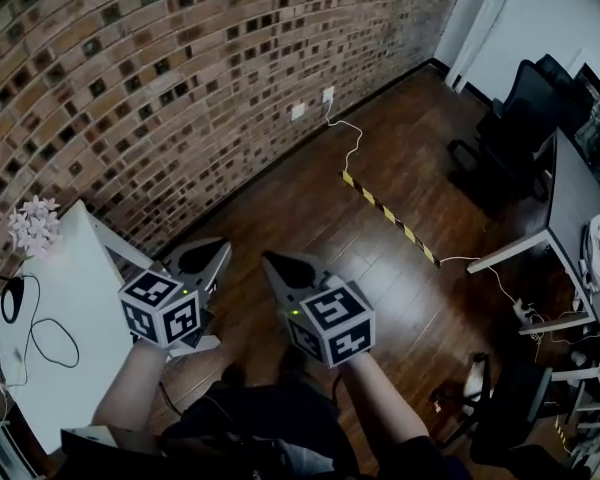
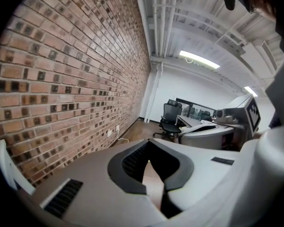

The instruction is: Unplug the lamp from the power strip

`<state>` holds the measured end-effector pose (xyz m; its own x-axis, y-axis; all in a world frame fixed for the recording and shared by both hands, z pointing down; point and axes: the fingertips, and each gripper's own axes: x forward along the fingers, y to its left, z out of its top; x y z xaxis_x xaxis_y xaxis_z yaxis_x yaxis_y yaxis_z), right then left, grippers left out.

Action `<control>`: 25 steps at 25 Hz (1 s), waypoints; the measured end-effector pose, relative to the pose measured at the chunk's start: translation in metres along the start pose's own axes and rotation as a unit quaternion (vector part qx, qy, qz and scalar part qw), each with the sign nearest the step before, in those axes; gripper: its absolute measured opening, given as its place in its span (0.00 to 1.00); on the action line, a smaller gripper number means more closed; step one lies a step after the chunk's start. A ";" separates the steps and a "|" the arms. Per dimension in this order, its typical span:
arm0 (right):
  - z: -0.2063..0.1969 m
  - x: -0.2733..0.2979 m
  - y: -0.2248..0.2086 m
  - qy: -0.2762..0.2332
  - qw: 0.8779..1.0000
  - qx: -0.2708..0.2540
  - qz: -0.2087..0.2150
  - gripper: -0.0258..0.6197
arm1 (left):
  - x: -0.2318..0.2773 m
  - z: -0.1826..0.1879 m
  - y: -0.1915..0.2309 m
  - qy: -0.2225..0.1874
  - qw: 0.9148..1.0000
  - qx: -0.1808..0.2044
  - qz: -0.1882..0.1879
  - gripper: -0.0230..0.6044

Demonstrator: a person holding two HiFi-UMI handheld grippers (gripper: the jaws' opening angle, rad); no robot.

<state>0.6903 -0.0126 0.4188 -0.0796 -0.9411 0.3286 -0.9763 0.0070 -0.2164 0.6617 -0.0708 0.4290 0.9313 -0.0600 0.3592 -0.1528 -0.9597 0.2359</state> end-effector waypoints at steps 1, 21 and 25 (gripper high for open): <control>0.001 0.000 -0.005 -0.001 1.000 0.002 0.007 0.04 | 0.003 0.002 0.000 0.000 1.000 -0.001 0.008 0.02; 0.023 0.004 -0.041 -0.010 0.996 0.003 0.090 0.04 | 0.032 0.024 0.008 -0.024 0.997 -0.014 0.078 0.02; 0.028 0.013 -0.045 0.000 0.997 -0.005 0.074 0.04 | 0.041 0.029 0.020 -0.035 0.997 -0.025 0.063 0.02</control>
<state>0.7391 -0.0349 0.4073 -0.2221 -0.9297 0.2939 -0.9559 0.1483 -0.2534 0.7061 -0.1006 0.4222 0.9244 -0.1994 0.3251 -0.2840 -0.9289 0.2379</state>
